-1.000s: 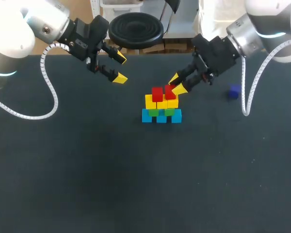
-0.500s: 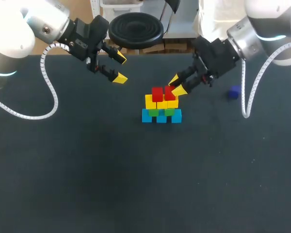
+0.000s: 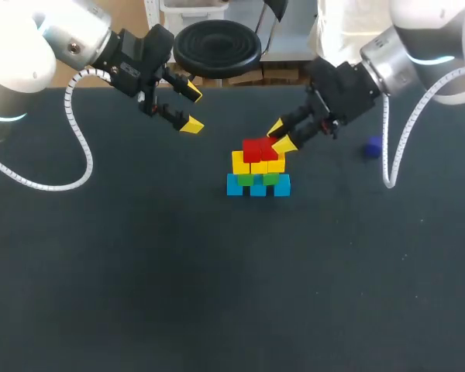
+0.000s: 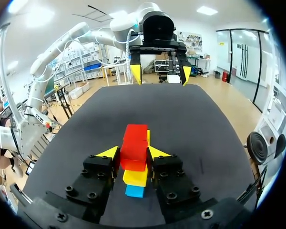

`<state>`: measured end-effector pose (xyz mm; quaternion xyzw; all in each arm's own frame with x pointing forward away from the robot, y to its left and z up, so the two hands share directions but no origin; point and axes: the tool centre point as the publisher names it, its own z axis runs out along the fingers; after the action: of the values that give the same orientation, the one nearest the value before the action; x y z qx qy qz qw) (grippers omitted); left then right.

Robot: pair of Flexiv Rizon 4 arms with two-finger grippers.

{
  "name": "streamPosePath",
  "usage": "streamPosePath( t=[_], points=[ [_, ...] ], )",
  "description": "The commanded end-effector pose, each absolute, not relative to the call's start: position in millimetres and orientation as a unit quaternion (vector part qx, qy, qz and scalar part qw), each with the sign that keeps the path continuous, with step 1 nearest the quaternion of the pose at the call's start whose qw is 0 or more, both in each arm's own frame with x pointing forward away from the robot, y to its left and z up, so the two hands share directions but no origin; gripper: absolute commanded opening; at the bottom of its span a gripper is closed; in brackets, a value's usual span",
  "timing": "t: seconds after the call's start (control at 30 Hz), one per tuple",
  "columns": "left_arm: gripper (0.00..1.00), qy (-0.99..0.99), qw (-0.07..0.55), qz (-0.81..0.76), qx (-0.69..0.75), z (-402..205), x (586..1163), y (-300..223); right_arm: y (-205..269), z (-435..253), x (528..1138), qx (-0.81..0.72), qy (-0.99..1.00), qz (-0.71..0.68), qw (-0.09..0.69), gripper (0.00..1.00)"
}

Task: Place the blue cubes, place green cubes on the blue cubes, place the yellow cubes on the green cubes, then place the red cubes on the yellow cubes, and place purple cube on the red cubes.

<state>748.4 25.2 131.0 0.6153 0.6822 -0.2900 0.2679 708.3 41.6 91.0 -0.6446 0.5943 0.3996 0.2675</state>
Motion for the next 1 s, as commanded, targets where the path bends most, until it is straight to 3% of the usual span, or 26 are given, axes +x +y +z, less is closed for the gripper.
streamPosePath(
  t=[0.03,0.83,0.87,0.9,0.93,0.97,1.0],
  points=[
    [1.00,0.682,0.267,-0.290,0.616,130.9,749.5,25.2,41.9,90.4,710.5,-0.645,0.592,0.402,0.268,0.00],
    [1.00,0.682,0.267,-0.290,0.616,130.9,749.5,25.2,41.9,89.5,708.0,-0.641,0.593,0.407,0.267,0.00],
    [1.00,0.682,0.267,-0.290,0.616,130.9,749.5,25.2,41.9,89.7,707.8,-0.641,0.592,0.408,0.268,0.07],
    [1.00,0.682,0.267,-0.290,0.616,130.9,749.5,25.2,41.9,90.1,707.7,-0.642,0.592,0.408,0.268,0.31],
    [1.00,0.682,0.267,-0.290,0.616,130.9,749.5,25.2,42.0,90.6,707.5,-0.642,0.591,0.409,0.268,0.46],
    [1.00,0.682,0.267,-0.290,0.616,130.9,749.5,25.2,42.0,91.0,707.4,-0.642,0.591,0.409,0.268,0.69],
    [1.00,0.682,0.267,-0.290,0.616,130.9,749.5,25.2,42.0,91.6,707.1,-0.642,0.590,0.409,0.268,1.00]
  ],
)
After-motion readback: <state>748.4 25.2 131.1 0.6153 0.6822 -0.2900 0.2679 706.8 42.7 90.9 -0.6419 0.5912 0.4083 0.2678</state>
